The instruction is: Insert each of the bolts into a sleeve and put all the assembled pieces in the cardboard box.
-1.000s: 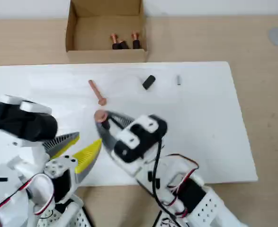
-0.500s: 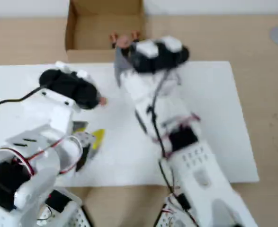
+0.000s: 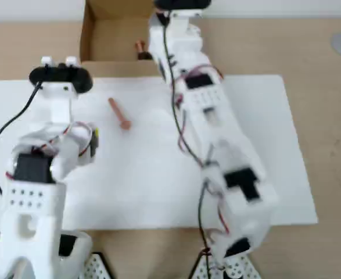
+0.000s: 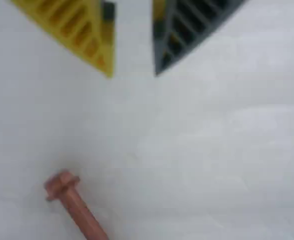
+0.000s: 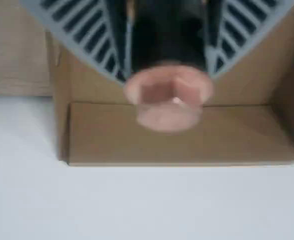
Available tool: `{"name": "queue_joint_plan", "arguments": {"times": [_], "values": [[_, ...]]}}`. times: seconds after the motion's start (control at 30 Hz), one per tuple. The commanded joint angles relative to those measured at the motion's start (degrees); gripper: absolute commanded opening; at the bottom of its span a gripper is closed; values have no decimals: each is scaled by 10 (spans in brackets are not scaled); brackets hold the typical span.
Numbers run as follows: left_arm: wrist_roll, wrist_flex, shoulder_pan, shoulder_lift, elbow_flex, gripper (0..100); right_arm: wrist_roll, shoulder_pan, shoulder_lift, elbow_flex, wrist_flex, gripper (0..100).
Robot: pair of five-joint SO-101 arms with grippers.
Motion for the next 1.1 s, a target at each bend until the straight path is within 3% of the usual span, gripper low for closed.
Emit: {"name": "queue_joint_plan", "arguments": {"times": [0.0, 0.13, 0.33, 0.53, 1.07], "values": [[42, -51, -8, 38, -1, 57, 7, 24, 141, -235, -11, 9], [74, -106, -8, 93, -1, 67, 32, 26, 299, -438, 34, 9], [122, -170, -8, 188, -5, 175, 83, 25, 509, -704, 87, 12], [142, -176, -7, 325, -78, 180, 143, 27, 621, -793, 88, 12], [174, 69, -3, 659, -425, 179, 143, 28, 624, -796, 160, 12]]}}
